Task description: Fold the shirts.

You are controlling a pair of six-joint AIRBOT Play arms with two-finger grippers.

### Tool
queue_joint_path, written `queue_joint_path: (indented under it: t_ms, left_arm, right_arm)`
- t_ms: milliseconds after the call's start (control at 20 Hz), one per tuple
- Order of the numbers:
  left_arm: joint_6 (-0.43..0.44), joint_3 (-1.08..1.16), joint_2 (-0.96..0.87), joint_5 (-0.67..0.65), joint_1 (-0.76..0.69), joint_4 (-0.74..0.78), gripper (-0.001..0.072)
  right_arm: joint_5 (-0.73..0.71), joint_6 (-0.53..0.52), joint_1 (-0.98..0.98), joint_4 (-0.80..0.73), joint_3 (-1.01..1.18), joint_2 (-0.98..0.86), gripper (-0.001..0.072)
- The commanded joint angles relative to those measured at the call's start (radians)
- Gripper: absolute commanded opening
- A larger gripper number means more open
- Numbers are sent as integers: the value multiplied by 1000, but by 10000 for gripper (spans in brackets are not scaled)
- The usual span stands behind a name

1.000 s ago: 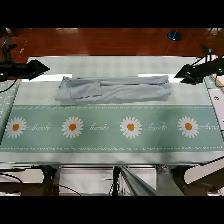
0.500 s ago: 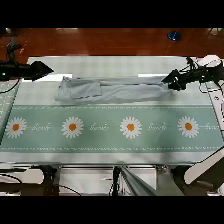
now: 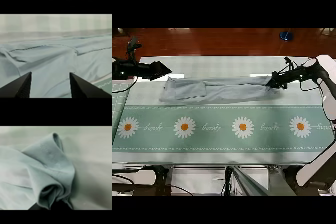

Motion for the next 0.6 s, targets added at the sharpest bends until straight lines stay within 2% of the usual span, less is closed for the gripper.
queue_joint_path:
  t_ms: [0,200,550]
  left_arm:
    - [0,1,0,1,-5,0,549]
    - [-1,1,0,1,-5,0,549]
    - [-1,1,0,-23,-35,0,540]
  right_arm:
    - [16,-14,27,-34,-1,2,21]
    - [53,-79,24,-28,0,82,20]
    - [37,-101,25,-62,0,288,20]
